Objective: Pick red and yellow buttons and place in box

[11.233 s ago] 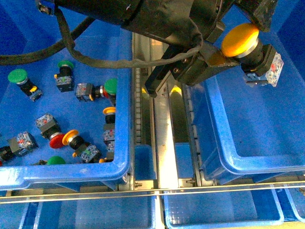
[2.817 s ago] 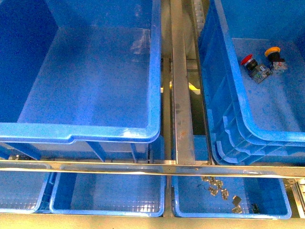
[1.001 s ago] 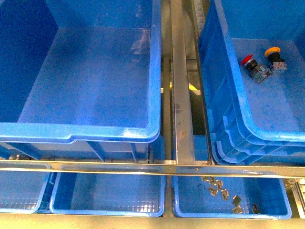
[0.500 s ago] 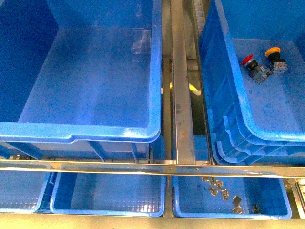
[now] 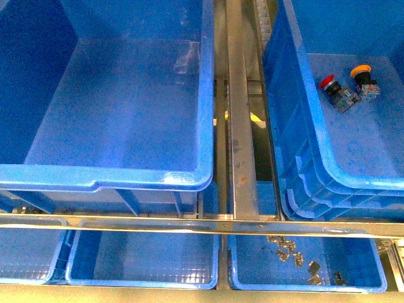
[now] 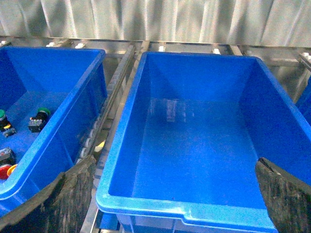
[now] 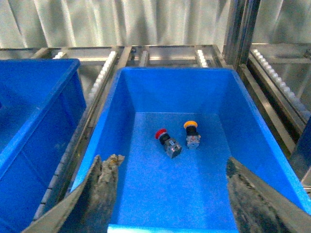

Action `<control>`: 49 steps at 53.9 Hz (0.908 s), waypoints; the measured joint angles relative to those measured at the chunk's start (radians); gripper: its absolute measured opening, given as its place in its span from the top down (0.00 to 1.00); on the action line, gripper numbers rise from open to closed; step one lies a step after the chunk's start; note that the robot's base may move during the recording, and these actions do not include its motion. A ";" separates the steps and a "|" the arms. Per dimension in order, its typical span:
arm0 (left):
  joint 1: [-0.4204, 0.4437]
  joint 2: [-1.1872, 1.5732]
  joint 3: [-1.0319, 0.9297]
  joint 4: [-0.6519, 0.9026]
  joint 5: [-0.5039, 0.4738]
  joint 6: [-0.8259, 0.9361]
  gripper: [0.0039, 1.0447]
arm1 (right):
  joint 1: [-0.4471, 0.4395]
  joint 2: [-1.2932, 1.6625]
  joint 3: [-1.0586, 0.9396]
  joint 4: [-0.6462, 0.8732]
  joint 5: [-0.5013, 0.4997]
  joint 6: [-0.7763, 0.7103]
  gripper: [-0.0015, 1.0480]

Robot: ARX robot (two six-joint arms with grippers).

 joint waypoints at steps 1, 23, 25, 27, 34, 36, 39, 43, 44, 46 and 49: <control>0.000 0.000 0.000 0.000 0.000 0.000 0.07 | 0.000 0.000 0.000 0.000 0.000 0.000 0.22; 0.000 0.000 0.000 0.000 0.000 0.000 0.07 | 0.000 0.000 0.000 0.000 0.000 0.000 0.06; 0.000 0.000 0.000 0.000 0.000 0.000 0.07 | 0.000 0.000 0.000 0.000 0.000 0.000 0.06; 0.000 0.000 0.000 0.000 0.000 0.000 0.07 | 0.000 0.000 0.000 0.000 0.000 0.000 0.06; 0.000 0.000 0.000 0.000 0.000 0.000 0.07 | 0.000 0.000 0.000 0.000 0.000 0.000 0.06; 0.000 0.000 0.000 0.000 0.000 0.000 0.07 | 0.000 0.000 0.000 0.000 0.000 0.000 0.06; 0.000 0.000 0.000 0.000 0.000 0.000 0.07 | 0.000 0.000 0.000 0.000 0.000 0.000 0.06; 0.000 0.000 0.000 0.000 0.000 0.000 0.07 | 0.000 0.000 0.000 0.000 0.000 0.000 0.06; 0.000 0.000 0.000 0.000 0.000 0.000 0.07 | 0.000 0.000 0.000 0.000 0.000 0.000 0.06; 0.000 0.000 0.000 0.000 0.000 0.000 0.07 | 0.000 0.000 0.000 0.000 0.000 0.000 0.06; 0.000 0.000 0.000 0.000 0.000 0.000 0.07 | 0.000 0.000 0.000 0.000 0.000 0.000 0.06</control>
